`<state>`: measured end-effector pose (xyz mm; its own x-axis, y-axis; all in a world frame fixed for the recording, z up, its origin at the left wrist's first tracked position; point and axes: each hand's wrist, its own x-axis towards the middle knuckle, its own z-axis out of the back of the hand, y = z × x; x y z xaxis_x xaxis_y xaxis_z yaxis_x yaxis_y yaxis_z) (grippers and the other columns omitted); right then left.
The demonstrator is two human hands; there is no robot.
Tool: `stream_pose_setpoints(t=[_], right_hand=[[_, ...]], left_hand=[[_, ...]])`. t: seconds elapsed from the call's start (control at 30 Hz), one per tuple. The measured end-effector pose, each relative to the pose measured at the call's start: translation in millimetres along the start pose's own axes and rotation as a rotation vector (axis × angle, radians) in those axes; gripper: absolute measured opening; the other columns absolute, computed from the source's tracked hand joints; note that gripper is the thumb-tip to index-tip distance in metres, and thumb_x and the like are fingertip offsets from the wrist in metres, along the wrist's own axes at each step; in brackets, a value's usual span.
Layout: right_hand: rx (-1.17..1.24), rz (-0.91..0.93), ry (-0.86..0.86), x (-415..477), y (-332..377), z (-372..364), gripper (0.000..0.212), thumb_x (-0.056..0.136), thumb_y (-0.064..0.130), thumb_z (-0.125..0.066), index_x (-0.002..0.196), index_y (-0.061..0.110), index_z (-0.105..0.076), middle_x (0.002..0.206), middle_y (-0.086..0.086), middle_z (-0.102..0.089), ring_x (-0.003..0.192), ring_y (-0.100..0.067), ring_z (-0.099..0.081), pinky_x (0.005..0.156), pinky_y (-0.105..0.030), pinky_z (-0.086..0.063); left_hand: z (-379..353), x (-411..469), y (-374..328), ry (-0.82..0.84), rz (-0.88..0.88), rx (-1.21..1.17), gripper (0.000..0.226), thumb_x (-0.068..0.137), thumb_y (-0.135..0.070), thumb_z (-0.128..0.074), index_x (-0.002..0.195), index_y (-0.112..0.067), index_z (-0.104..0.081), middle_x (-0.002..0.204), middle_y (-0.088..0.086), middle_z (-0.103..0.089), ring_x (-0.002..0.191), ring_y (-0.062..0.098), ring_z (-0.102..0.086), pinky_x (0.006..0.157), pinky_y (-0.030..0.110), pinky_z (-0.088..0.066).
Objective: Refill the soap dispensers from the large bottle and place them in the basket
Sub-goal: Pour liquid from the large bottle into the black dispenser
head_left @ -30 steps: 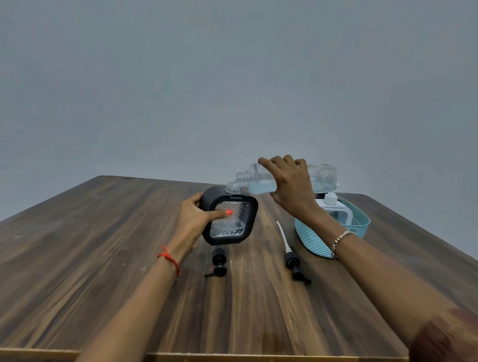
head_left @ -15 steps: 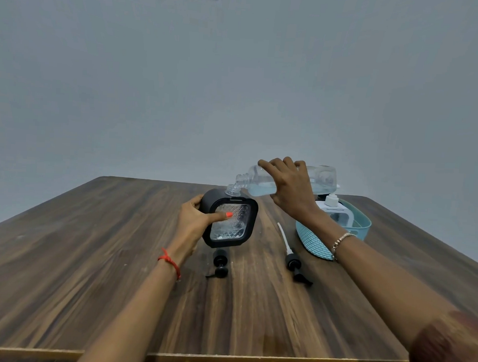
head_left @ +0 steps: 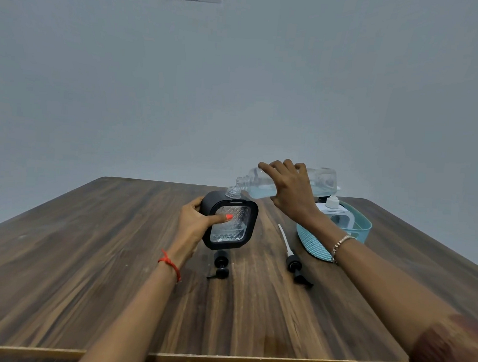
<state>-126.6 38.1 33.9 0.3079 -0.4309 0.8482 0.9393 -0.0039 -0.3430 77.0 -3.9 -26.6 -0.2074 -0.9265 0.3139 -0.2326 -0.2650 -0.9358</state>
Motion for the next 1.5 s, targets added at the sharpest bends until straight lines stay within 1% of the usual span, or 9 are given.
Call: stream_pose_setpoints(t=[0.13,0.23,0.47,0.53,0.63,0.8,1.03,1.2,1.5], right_hand=[[-0.003,0.004,0.0,0.7,0.6,-0.1,0.082,0.043,-0.009,-0.073,0.114,0.02,-0.045,0.089,-0.005,-0.064,0.076,-0.027,-0.057,0.07,-0.037,-0.043],[-0.005,0.005,-0.001,0.9,0.5,0.4,0.082,0.043,-0.009,-0.073,0.114,0.02,-0.044,0.088,-0.005,-0.064,0.075,-0.028,-0.057,0.07,-0.037,-0.043],[-0.004,0.002,0.005,0.5,1.2,0.2,0.083,0.041,-0.01,-0.073,0.114,0.02,-0.045,0.088,-0.005,-0.064,0.075,-0.028,-0.057,0.07,-0.037,-0.043],[-0.006,0.003,0.0,0.4,1.1,0.3,0.083,0.041,-0.01,-0.073,0.113,0.02,-0.045,0.088,-0.005,-0.064,0.075,-0.027,-0.057,0.07,-0.037,-0.043],[-0.01,0.002,-0.001,0.2,2.1,0.0,0.083,0.041,-0.01,-0.072,0.113,0.02,-0.044,0.087,-0.004,-0.064,0.074,-0.027,-0.057,0.07,-0.036,-0.043],[-0.009,0.009,-0.008,0.0,2.1,0.0,0.082,0.042,-0.01,-0.072,0.113,0.02,-0.044,0.087,-0.004,-0.064,0.074,-0.027,-0.057,0.07,-0.036,-0.043],[-0.016,0.01,-0.009,-0.5,2.8,-0.6,0.082,0.042,-0.01,-0.072,0.113,0.02,-0.044,0.087,-0.004,-0.064,0.074,-0.027,-0.057,0.07,-0.036,-0.043],[-0.011,0.012,-0.005,0.2,3.0,-1.5,0.082,0.042,-0.01,-0.071,0.113,0.02,-0.044,0.087,-0.005,-0.064,0.074,-0.028,-0.057,0.07,-0.037,-0.043],[-0.017,0.013,-0.003,0.5,3.0,-2.3,0.083,0.042,-0.009,-0.072,0.113,0.021,-0.044,0.087,-0.003,-0.064,0.075,-0.026,-0.057,0.07,-0.035,-0.043]], left_hand=[[0.9,0.4,0.7,-0.005,0.006,0.006,0.047,0.055,0.004,-0.084,0.094,-0.012,-0.063,0.087,0.003,-0.07,0.076,0.016,-0.067,0.064,0.025,-0.057],[0.6,0.4,0.9,-0.007,0.006,0.004,0.05,0.055,0.004,-0.083,0.099,-0.009,-0.063,0.087,0.004,-0.07,0.076,0.017,-0.067,0.063,0.023,-0.057],[0.6,-0.8,1.7,-0.002,-0.001,-0.007,0.047,0.056,0.006,-0.082,0.095,-0.011,-0.063,0.085,0.002,-0.07,0.074,0.014,-0.067,0.059,0.02,-0.056],[0.7,-0.9,2.0,-0.002,-0.004,-0.003,0.045,0.056,0.006,-0.083,0.093,-0.013,-0.064,0.086,0.003,-0.07,0.075,0.015,-0.067,0.062,0.023,-0.058],[1.2,-0.3,2.6,-0.01,-0.006,-0.002,0.047,0.056,0.005,-0.083,0.096,-0.01,-0.063,0.088,0.006,-0.07,0.078,0.02,-0.067,0.072,0.032,-0.058],[1.0,0.1,4.1,-0.015,0.006,-0.013,0.044,0.054,0.005,-0.084,0.09,-0.013,-0.064,0.087,0.006,-0.07,0.078,0.022,-0.067,0.073,0.035,-0.057],[1.7,-0.7,4.5,-0.019,0.012,-0.008,0.045,0.054,0.004,-0.084,0.091,-0.013,-0.064,0.087,0.006,-0.07,0.077,0.02,-0.067,0.069,0.032,-0.057],[1.3,-1.6,2.7,-0.019,0.004,-0.014,0.042,0.056,0.007,-0.083,0.087,-0.015,-0.064,0.084,0.003,-0.069,0.073,0.016,-0.066,0.062,0.024,-0.057],[2.5,-2.4,3.0,-0.019,0.003,-0.014,0.041,0.055,0.006,-0.083,0.085,-0.015,-0.064,0.084,0.005,-0.07,0.074,0.019,-0.067,0.07,0.032,-0.058]])
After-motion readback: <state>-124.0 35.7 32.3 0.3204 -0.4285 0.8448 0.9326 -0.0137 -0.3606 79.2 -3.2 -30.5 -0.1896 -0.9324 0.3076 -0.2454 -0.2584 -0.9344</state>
